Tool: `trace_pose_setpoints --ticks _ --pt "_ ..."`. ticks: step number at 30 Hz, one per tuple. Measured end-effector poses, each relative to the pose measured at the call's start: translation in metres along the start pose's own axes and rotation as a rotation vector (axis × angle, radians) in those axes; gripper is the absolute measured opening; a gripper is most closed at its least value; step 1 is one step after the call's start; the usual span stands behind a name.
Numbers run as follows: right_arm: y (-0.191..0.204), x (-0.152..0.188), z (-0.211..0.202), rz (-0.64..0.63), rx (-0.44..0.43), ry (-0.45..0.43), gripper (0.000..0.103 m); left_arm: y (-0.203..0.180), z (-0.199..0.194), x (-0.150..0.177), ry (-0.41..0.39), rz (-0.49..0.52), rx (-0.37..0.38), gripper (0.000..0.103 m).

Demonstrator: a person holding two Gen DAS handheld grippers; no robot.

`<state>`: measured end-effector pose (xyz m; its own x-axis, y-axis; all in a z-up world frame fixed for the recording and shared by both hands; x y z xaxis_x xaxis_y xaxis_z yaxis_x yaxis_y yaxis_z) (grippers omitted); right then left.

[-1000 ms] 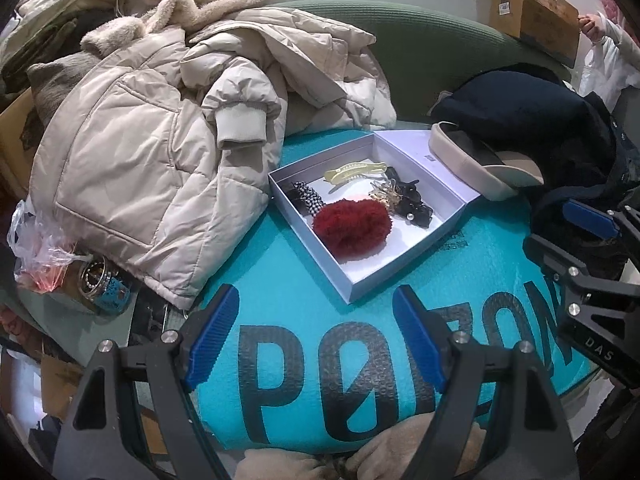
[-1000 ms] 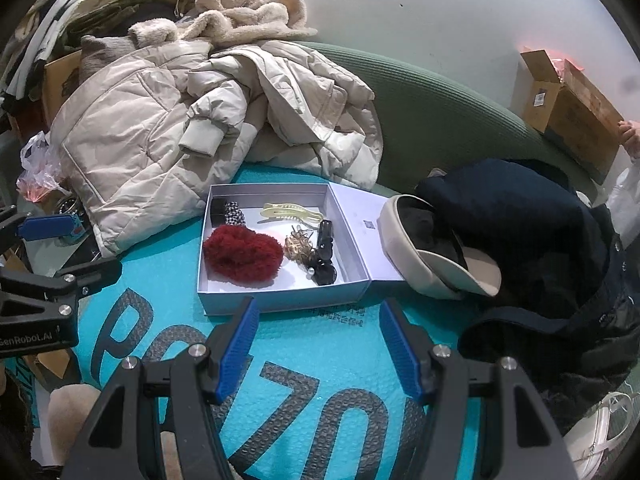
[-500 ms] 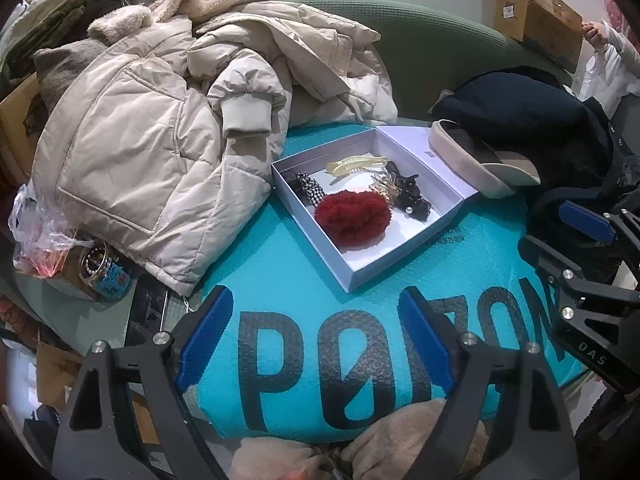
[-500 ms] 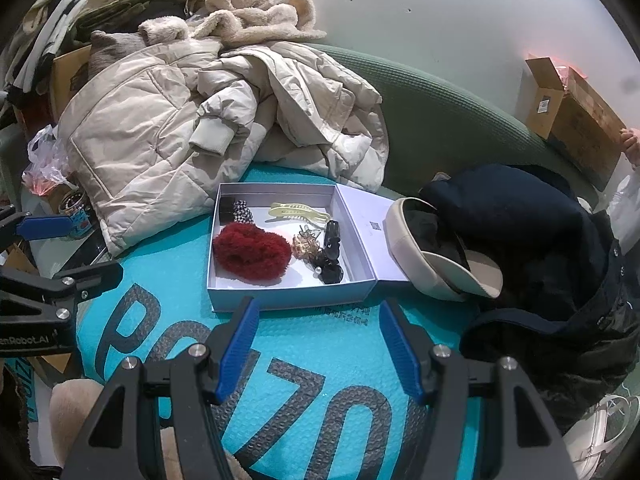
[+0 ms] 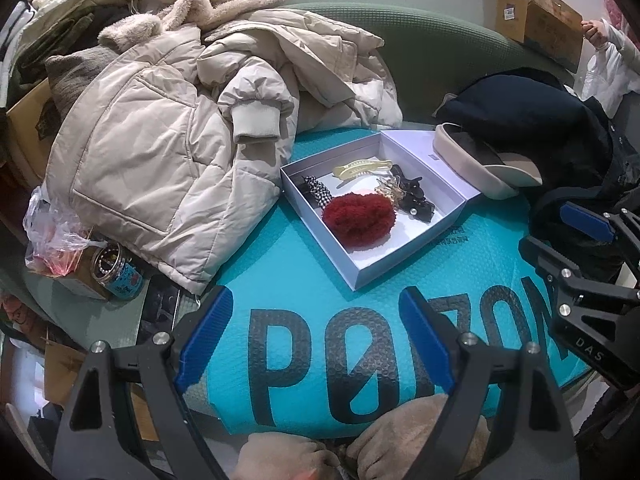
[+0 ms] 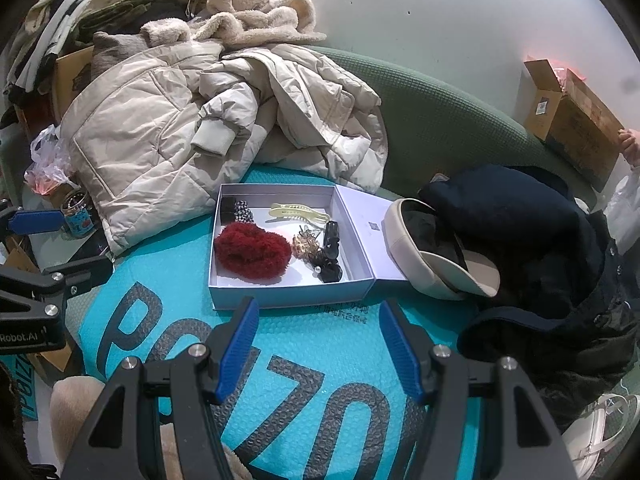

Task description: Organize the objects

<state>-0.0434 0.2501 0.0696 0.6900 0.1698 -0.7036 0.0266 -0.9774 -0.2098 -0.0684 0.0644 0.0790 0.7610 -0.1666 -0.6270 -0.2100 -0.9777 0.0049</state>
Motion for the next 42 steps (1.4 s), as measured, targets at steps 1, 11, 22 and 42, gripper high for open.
trace_pose_setpoints --ticks 1,11,22,42 --pt "0.0 0.0 -0.001 -0.001 -0.001 -0.001 0.063 -0.001 -0.001 0.001 -0.001 0.002 -0.001 0.084" --pt "0.001 0.001 -0.004 -0.009 0.0 -0.004 0.063 -0.009 -0.015 0.005 -0.016 0.024 -0.005 0.084" --pt "0.002 0.001 -0.011 -0.023 0.003 -0.014 0.063 -0.012 -0.023 0.007 -0.019 0.027 -0.001 0.084" --pt "-0.005 0.01 -0.006 -0.024 0.005 0.007 0.063 -0.019 -0.01 0.017 0.027 0.028 -0.011 0.084"
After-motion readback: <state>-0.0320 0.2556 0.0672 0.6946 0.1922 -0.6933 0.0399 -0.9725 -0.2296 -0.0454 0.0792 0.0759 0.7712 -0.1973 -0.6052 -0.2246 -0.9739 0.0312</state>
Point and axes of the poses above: each gripper's, at about its wrist camera, not at the fingertips, and z roughly the way its jaws point, y to its left, x to its underside, the point moved 3 cm from there along z, roughly the way its jaws point, and after that the axes turned 2 degrees about x, right-handed, at the moved point
